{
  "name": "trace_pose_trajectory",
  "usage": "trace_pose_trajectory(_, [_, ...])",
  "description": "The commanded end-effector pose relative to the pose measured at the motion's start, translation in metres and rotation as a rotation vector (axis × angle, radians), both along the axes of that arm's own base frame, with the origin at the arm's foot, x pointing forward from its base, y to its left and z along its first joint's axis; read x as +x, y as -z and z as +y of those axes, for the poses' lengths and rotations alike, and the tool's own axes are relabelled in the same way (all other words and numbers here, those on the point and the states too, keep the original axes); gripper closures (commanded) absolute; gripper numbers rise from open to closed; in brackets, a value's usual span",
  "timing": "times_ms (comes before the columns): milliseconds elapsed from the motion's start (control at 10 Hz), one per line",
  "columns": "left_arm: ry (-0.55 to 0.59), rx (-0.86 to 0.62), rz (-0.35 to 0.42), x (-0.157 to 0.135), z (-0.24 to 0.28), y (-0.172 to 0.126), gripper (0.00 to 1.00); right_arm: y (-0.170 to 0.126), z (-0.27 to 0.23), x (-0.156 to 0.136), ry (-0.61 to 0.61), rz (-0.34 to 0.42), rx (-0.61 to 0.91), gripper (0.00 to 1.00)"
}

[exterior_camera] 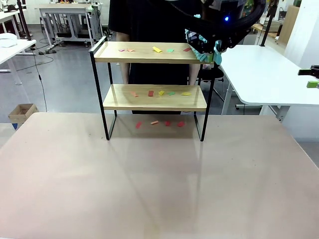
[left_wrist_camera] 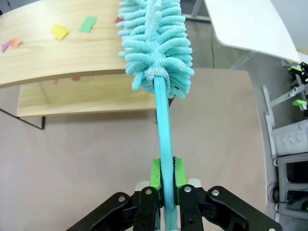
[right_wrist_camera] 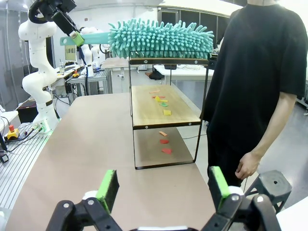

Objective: Clean the shelf.
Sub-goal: Clean the specific section of the Shelf indicated by the human with the Duster.

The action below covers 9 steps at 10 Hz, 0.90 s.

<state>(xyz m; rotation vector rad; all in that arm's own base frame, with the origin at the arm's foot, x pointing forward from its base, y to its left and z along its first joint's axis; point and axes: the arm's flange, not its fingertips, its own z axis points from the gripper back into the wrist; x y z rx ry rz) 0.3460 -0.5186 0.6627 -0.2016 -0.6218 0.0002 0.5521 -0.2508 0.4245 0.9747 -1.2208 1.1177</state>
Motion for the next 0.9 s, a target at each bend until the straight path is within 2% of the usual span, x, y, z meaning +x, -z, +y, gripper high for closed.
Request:
trace_pose_trajectory(0, [-0.006,-0.028,0.011,0.0,0.007,0.006,0.87,-0.003,0.002,0.001,-0.003,-0.007,0.0,0.0])
trace_pose_trajectory(400, [-0.003,-0.008,0.006,0.004,0.001,0.002,0.87,-0.003,0.002,0.001,-0.003,-0.007,0.0,0.0])
trace_pose_trajectory(500, [0.009,0.015,0.051,0.009,0.007,0.003,0.87,-0.003,0.002,0.001,-0.003,-0.007,0.0,0.0])
trace_pose_trajectory(800, [-0.019,0.045,0.06,0.014,0.033,-0.002,0.87,-0.003,0.002,0.001,-0.003,-0.007,0.0,0.0])
